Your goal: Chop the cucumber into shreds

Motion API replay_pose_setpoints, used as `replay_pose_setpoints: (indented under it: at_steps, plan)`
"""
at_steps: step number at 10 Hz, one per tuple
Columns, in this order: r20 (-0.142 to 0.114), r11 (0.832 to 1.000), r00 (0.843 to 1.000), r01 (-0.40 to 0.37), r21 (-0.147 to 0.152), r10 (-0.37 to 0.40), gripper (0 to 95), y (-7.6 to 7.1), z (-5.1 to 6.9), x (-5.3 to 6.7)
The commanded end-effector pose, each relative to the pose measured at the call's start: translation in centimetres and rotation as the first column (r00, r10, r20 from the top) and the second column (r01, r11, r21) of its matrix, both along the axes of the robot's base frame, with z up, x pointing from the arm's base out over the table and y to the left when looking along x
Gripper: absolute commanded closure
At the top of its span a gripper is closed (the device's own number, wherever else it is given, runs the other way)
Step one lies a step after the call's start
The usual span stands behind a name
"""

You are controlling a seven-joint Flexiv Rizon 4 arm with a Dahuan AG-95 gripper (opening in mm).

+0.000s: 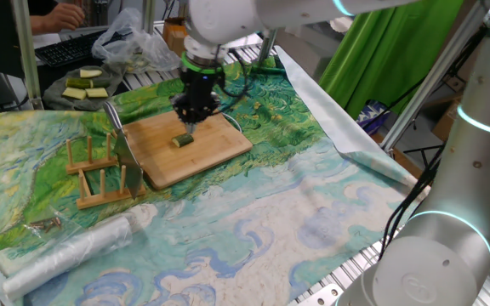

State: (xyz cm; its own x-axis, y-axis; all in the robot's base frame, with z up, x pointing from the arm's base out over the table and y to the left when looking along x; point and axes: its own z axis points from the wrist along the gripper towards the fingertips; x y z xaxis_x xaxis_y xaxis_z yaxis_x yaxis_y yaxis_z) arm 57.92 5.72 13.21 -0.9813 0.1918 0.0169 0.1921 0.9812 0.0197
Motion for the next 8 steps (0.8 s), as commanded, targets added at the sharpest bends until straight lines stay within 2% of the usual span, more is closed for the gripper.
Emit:
replay_pose_setpoints:
  at_steps: [1, 4, 6, 8]
  plan:
    - [0.006, 1.000, 1.000, 0.007, -0.009, -0.007, 95.0, 0.4, -0.3, 0.3]
    - [0.005, 1.000, 1.000, 0.010, -0.010, -0.010, 95.0, 0.9, -0.9, 1.5]
    - [0.007, 1.000, 1.000, 0.015, -0.013, -0.015, 95.0, 1.0, -1.0, 1.6]
    - [-0.019, 1.000, 1.000, -0.016, -0.001, 0.016, 95.0, 1.0, -1.0, 1.6]
